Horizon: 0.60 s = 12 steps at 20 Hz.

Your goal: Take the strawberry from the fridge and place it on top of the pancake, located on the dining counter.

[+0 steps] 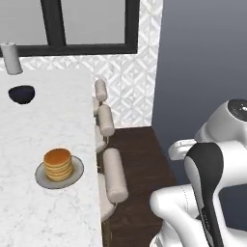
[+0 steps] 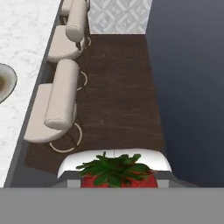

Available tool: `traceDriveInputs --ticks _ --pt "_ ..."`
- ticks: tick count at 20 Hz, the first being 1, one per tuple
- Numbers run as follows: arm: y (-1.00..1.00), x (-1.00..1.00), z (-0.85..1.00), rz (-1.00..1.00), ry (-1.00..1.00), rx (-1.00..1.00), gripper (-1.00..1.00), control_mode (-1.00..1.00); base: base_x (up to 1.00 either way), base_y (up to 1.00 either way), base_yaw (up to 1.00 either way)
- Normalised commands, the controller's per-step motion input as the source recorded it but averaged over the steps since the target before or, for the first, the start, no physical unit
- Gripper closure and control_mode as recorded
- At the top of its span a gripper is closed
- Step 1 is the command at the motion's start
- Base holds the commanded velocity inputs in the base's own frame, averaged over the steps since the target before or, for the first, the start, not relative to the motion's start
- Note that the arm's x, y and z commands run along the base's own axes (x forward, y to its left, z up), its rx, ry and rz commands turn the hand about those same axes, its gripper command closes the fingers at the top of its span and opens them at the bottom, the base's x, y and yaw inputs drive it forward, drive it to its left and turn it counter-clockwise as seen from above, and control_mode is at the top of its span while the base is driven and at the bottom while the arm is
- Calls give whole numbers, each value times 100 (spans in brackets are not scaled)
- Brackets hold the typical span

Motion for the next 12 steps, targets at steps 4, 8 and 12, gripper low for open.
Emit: traceDriveInputs --ticks 4,8,12 --pt "0 0 0 0 0 0 100 100 81 -25 88" --pt "0 0 0 0 0 0 100 100 56 -33 90" --pt "0 0 0 0 0 0 100 100 22 -30 95"
